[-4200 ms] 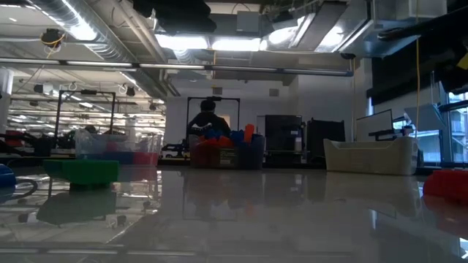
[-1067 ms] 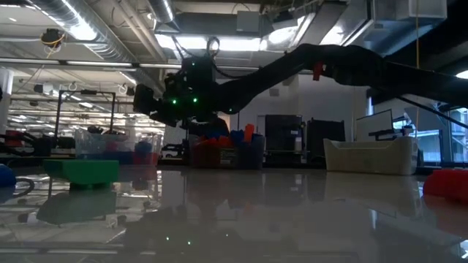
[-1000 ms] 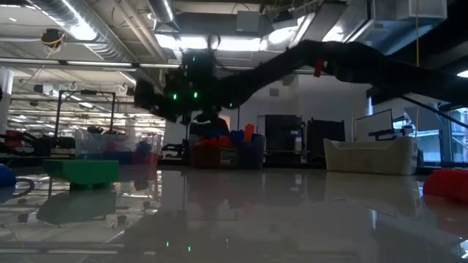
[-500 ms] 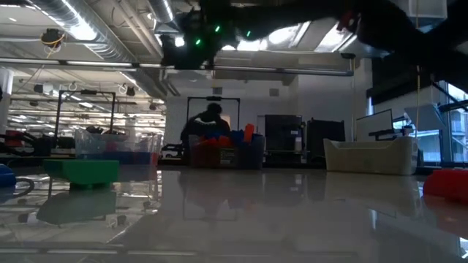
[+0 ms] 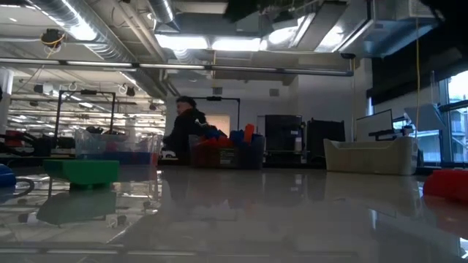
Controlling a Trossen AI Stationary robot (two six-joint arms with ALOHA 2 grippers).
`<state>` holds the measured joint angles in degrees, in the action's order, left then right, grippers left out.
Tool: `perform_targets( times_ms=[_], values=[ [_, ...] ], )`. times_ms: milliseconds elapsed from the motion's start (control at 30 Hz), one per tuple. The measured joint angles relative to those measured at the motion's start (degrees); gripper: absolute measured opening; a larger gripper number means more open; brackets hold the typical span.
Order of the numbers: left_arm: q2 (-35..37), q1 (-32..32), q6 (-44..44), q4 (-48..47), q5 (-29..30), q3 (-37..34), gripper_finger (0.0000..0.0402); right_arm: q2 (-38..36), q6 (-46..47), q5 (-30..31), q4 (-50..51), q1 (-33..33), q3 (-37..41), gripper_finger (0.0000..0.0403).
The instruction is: Sort blocks by size
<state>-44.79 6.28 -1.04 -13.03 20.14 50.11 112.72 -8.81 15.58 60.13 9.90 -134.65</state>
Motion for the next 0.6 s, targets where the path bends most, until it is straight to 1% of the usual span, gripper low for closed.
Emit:
perform_targets(
  times_ms=[200,333,400,500,600],
  values=[
    [-3.92,0.54,3.47,-3.67,-0.02,-0.03,0.0196,-4.01,9.58,4.01,18.58,-8.17,0.01,0.0214],
    [-8.11,2.36,5.66,-5.56,-0.05,-0.04,0.0196,-3.99,16.38,9.96,29.74,-14.52,0.23,0.0214],
    [-10.21,3.61,7.10,-5.28,-0.05,-0.04,0.0196,-4.18,18.43,12.26,29.55,-17.66,2.42,0.0214],
    [-13.18,5.95,8.51,-3.36,-0.03,-0.04,0.0196,-5.68,20.72,11.83,29.92,-21.88,6.28,0.0214],
    [-15.93,8.54,8.63,-1.64,-0.02,-0.07,0.0196,-8.76,25.05,13.70,29.71,-25.79,11.43,0.0214]
  ],
)
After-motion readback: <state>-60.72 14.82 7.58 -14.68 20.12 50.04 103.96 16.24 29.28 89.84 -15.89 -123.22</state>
